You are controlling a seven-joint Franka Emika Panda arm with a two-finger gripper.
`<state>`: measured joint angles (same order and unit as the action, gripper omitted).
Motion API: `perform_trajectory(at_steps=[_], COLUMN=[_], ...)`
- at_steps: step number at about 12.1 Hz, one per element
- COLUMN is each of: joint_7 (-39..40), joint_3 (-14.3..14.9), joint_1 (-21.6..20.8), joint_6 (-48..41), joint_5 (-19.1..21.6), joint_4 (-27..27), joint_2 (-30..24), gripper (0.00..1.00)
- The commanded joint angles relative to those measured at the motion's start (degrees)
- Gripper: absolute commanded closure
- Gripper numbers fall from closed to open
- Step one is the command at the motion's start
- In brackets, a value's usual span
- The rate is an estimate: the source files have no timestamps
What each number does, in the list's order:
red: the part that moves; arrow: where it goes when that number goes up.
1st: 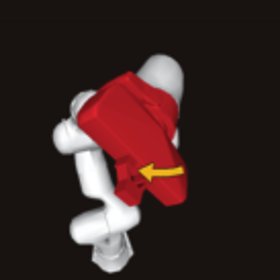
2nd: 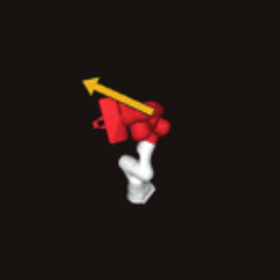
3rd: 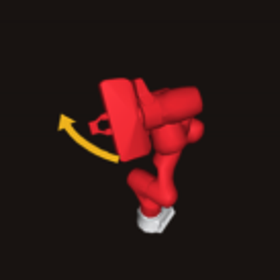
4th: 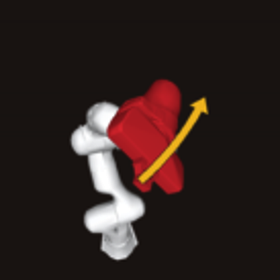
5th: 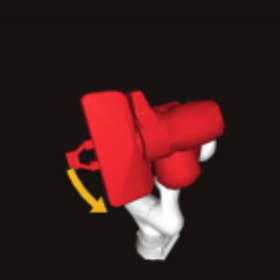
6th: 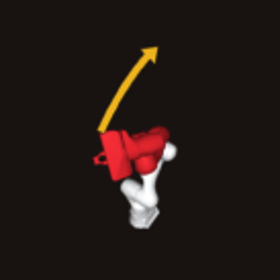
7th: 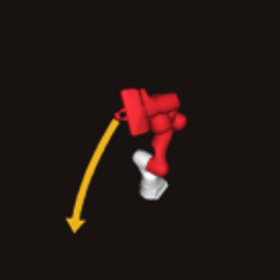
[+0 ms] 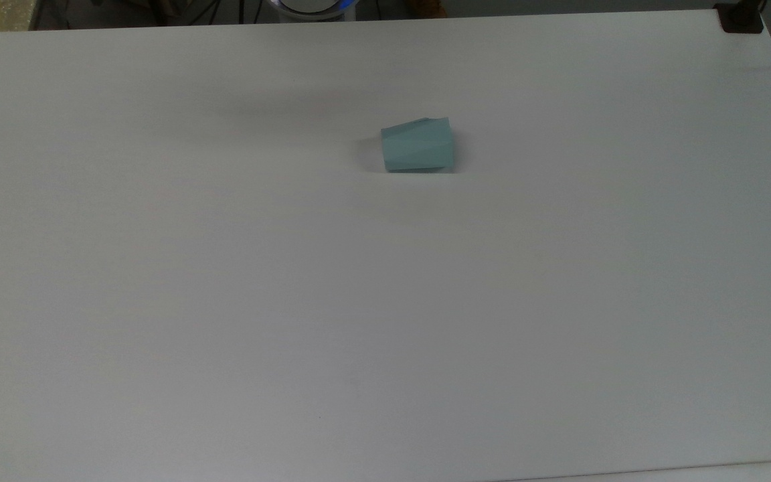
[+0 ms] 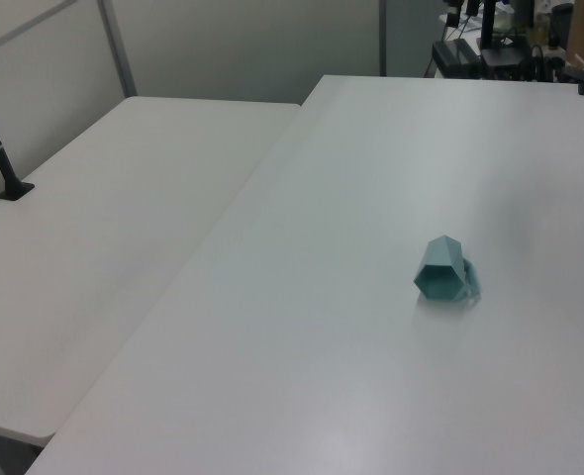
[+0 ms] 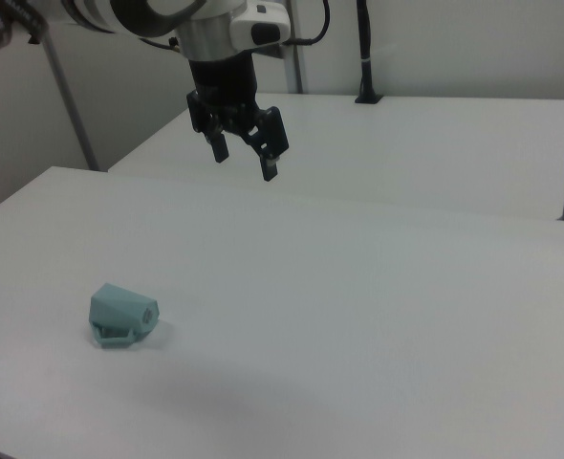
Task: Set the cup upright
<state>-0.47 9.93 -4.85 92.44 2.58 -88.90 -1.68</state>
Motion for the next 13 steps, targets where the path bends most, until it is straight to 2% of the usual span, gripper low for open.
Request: perform_trajectory(at_steps=[1,9,10,13], joint_7=[4.46,4.25,4.07,-3.28], joint_3=[-0.78,-0.61,-1.22,-1.66], joint_1=[-1.48,-1.48,-2.44,-10.34], joint_6=[-5.47,-5.7,-5.61,-5.7], joint_5=[-3.52,-3.28,-4.41,-11.0], joint_4=[-1.19,-1.19,-1.02,-1.19], joint_2=[-1.66,-1.49,-1.4,-1.31], gripper=[0.0,0.0,0.0,0.0])
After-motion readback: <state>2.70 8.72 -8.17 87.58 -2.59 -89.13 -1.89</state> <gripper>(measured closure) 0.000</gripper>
